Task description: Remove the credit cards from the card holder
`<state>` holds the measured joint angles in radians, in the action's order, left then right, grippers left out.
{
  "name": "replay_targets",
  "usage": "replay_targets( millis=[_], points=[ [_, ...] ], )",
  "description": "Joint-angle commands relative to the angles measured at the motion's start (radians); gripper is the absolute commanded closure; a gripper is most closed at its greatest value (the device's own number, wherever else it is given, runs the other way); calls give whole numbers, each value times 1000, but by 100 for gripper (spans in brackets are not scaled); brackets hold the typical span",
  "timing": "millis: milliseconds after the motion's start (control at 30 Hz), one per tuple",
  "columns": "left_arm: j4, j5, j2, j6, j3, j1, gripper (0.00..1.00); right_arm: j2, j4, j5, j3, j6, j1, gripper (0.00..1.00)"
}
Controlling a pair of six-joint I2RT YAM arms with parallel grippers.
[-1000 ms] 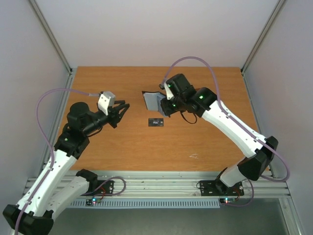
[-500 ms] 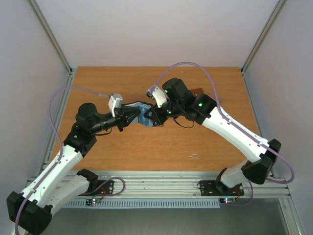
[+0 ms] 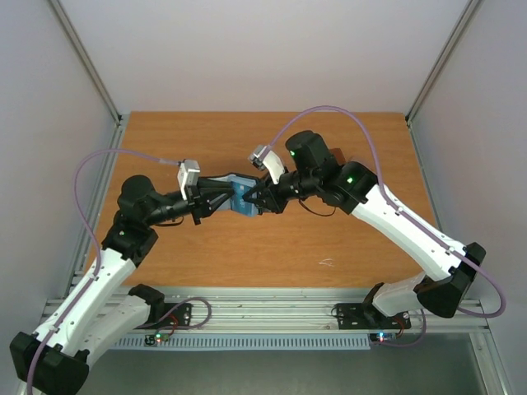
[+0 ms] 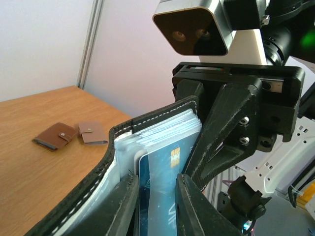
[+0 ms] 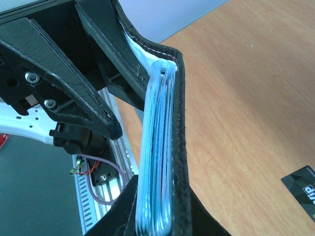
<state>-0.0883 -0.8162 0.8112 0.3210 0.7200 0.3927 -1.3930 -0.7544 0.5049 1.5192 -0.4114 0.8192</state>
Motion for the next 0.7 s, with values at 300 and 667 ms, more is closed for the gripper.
replay_targets(
  millis=[300, 667],
  points=[
    [-19, -176, 8, -26, 40, -2, 78, 115, 177, 159, -43, -123, 10, 97],
    [-1, -277, 29, -13, 74, -11, 73, 125, 236, 246, -56, -140, 10, 95]
  ],
)
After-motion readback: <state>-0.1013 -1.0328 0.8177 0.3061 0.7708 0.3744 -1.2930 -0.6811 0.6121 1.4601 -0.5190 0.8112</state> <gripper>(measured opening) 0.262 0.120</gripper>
